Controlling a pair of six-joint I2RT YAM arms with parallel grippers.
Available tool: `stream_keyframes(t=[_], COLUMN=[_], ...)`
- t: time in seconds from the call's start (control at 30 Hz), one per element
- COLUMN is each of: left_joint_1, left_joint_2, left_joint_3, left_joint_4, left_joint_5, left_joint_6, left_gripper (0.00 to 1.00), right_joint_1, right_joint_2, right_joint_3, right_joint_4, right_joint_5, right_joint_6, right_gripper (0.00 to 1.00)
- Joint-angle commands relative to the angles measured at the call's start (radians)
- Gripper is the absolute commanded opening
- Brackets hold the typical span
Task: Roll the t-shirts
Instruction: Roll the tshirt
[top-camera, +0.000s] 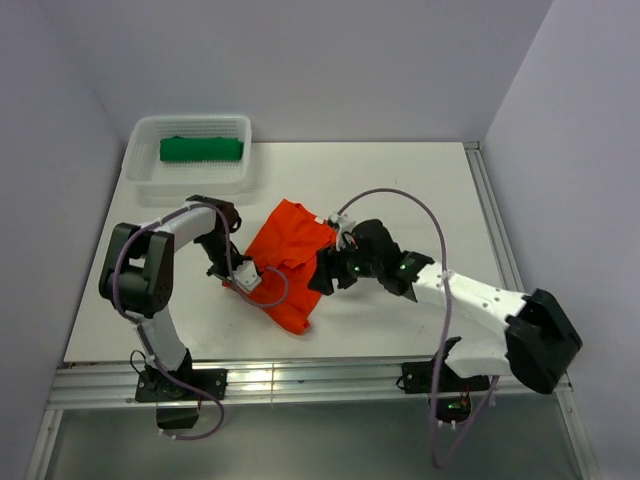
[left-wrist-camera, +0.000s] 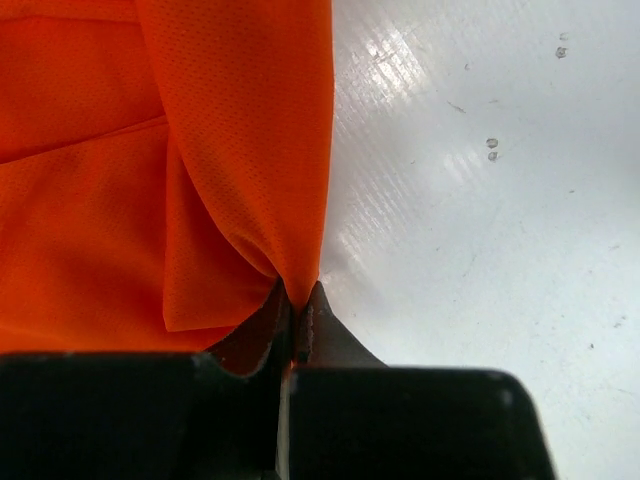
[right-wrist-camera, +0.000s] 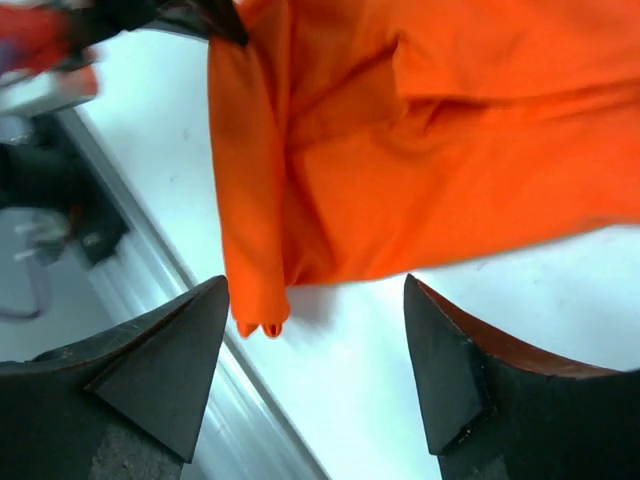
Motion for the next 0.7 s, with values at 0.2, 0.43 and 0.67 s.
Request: stream_keyframes(t=[0.2, 0.43, 0.67], left_joint_1=[-0.029, -0.084, -0.104], left_joint_2=[0.155, 0.205, 0.23], left_joint_3=[0.137, 0.18, 0.196], left_joint_4=[-0.187, -0.188, -0.188], left_joint_5=[-0.033, -0.093, -0.131], left_joint_6=[-0.075, -0.152, -0.186], left_gripper=[0.0, 0.0, 0.0], right_joint_1=[0.482, 0.726, 0.812], right_joint_2=[-0.115, 0.149, 0.43], right_joint_3=[0.008, 0.249, 0.459], right_joint_4=[-0.138, -0.351, -0.501], right_joint_5=[0.777, 1.079, 1.199], right_joint_6=[-0.082, -0.028, -0.005], right_gripper=[0.78, 0.8, 0.8])
